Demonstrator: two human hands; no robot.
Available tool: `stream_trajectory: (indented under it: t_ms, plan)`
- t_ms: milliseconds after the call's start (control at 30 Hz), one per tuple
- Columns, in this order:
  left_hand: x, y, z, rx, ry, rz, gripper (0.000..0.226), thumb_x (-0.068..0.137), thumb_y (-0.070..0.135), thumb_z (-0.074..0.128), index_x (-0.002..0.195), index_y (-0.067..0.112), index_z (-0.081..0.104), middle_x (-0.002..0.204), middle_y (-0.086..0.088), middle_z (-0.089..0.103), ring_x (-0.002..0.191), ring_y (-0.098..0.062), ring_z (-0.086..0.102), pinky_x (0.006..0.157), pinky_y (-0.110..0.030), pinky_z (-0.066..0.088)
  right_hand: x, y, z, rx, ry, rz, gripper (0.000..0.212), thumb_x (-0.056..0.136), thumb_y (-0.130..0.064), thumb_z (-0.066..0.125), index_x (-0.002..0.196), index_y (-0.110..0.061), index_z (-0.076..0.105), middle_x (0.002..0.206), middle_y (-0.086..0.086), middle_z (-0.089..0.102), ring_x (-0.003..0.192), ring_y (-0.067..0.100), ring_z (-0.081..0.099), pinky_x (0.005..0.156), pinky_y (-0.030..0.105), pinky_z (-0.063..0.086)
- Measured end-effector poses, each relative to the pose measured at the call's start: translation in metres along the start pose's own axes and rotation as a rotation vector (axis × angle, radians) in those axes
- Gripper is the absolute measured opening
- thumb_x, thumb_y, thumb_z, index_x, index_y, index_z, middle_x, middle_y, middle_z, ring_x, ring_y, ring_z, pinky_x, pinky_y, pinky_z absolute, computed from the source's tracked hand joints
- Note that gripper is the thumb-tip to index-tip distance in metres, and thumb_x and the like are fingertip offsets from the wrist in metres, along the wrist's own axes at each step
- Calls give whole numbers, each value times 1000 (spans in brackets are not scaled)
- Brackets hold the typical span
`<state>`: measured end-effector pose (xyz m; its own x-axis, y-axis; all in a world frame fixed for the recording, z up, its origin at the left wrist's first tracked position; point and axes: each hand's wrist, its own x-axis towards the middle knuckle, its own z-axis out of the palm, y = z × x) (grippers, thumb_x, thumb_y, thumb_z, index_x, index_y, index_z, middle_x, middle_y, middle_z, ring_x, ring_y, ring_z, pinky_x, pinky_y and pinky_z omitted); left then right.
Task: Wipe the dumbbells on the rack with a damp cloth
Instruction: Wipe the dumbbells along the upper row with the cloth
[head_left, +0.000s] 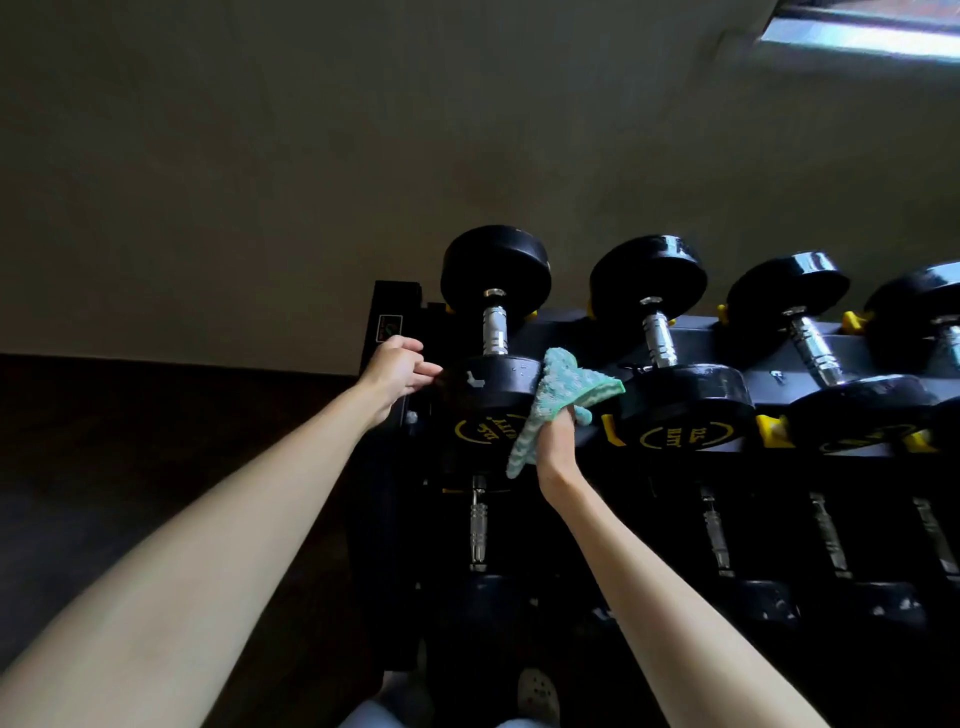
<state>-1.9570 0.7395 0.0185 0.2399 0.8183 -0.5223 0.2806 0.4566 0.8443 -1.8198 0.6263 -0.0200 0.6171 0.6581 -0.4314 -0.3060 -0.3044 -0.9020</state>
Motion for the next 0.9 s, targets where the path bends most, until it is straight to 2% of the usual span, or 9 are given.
stream_trajectory:
  t_ms: [100,200,267,300,333,433,600,733,900]
  plan:
    - [0,-1,-2,-21,-9,-8,36,96,0,28,130,3,39,86,-9,63,100,-29,60,102,-39,41,-15,-13,8,-176,7,-229,41,88,-25,33,116,0,49,108,15,53,103,24,46,100,36,35]
    - [-2,-1,-3,31,-12,-10,37,95,0,30,131,5,39,91,-8,63,94,-24,60,94,-33,43,-26,-26,25,-402,-23,-422,32,86,-14,32,96,3,58,91,16,60,103,31,48,101,37,33]
    - [-3,0,-4,106,35,12,39,95,0,30,132,6,39,107,-11,60,89,-18,57,81,-28,45,-21,-29,32,-640,-40,-502,34,79,-4,30,72,3,63,78,19,65,92,32,52,91,36,44]
    - [-3,-1,-6,138,78,23,40,95,0,29,133,7,39,117,-12,55,92,-18,56,81,-28,47,-19,-29,35,-759,-62,-566,33,75,-7,26,61,0,55,70,19,62,83,32,54,86,38,47]
    - [-2,-1,-10,163,128,27,41,95,0,28,133,8,39,126,-13,51,102,-20,55,87,-31,47,-27,-34,36,-907,-133,-549,32,74,-11,20,61,-2,48,72,20,61,85,35,54,93,46,43]
    - [4,-2,-24,230,299,-11,42,93,-1,26,132,4,39,138,-14,40,122,-30,45,104,-44,41,-28,-28,40,-1191,-164,-745,56,79,-22,11,88,3,60,100,21,64,110,42,49,109,50,18]
    - [10,-13,-46,284,428,-94,45,89,-6,28,132,-8,41,143,-23,36,129,-37,42,104,-45,40,-33,-23,58,-1336,-95,-974,27,78,-24,36,65,-18,59,58,-4,61,73,26,63,91,39,28]
    - [11,-11,-55,267,434,-87,40,88,-4,30,124,-7,48,135,-23,44,118,-39,51,96,-48,47,-34,-18,65,-1401,-194,-982,49,88,-34,20,75,-19,64,72,1,66,95,25,58,101,36,16]
    - [10,-6,-66,211,436,-37,37,88,-1,31,122,-5,47,132,-20,45,117,-37,49,97,-48,47,-35,-24,85,-1632,-372,-879,33,101,-29,29,106,-19,61,97,8,66,114,28,46,108,38,9]
